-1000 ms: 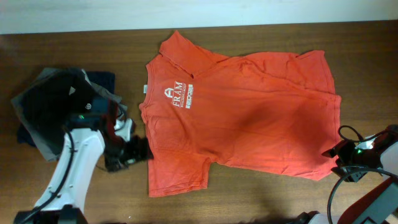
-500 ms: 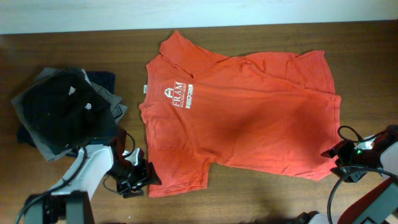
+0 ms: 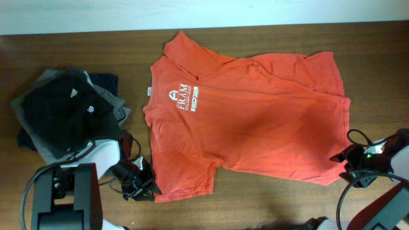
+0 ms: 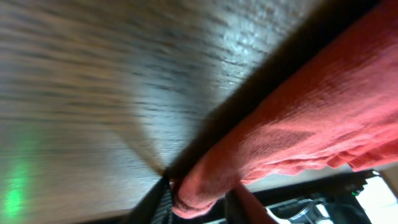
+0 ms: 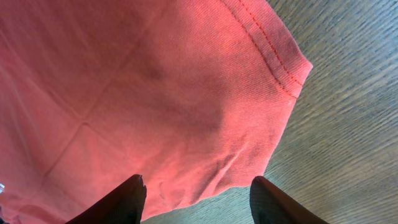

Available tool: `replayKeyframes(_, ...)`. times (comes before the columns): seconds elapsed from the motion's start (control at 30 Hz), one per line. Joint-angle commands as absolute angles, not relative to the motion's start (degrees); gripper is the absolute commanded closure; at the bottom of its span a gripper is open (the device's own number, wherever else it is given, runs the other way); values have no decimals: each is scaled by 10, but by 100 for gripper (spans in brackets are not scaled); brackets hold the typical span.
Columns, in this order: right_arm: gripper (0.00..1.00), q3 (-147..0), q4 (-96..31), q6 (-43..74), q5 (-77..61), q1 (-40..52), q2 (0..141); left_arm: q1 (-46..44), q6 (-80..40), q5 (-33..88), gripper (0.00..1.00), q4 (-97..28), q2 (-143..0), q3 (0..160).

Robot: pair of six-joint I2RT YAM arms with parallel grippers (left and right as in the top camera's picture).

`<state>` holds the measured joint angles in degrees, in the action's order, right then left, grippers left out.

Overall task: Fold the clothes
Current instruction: 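Grasp the lower left sleeve with left gripper, lower right hem with right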

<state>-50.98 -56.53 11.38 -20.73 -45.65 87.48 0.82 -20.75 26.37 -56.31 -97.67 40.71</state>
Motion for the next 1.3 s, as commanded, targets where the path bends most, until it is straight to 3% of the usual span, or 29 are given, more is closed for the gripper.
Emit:
replayKeyframes(0.0,41,-518,-565,107,-215,-454,876,5,-195,264,80,-534,-999,396)
replayKeyframes(0.2,41,-518,-565,107,-214,-454,876,6,-137,275,99,-582,-993,455)
replayKeyframes(0.47,40,-518,-566,98,-212,-454,876,5,-103,293,99,-630,-909,612)
replayKeyframes(0.57,36,-517,-566,99,-204,-454,876,5,-95,267,99,-626,-879,675)
replayKeyframes(0.83,29,-494,-534,161,-144,-469,877,6,-95,261,100,-580,-877,692)
replayKeyframes(0.93,35,-480,-517,162,-142,-474,885,6,-95,268,99,-573,-877,693)
replayKeyframes(0.97,43,-471,-512,166,-147,-473,889,6,-95,268,99,-574,-877,693)
replayKeyframes(1.1,57,-435,-500,170,-160,-472,893,5,-95,268,99,-574,-877,693)
replayKeyframes(1.27,64,-402,-495,173,-160,-472,893,5,-95,268,99,-574,-877,693)
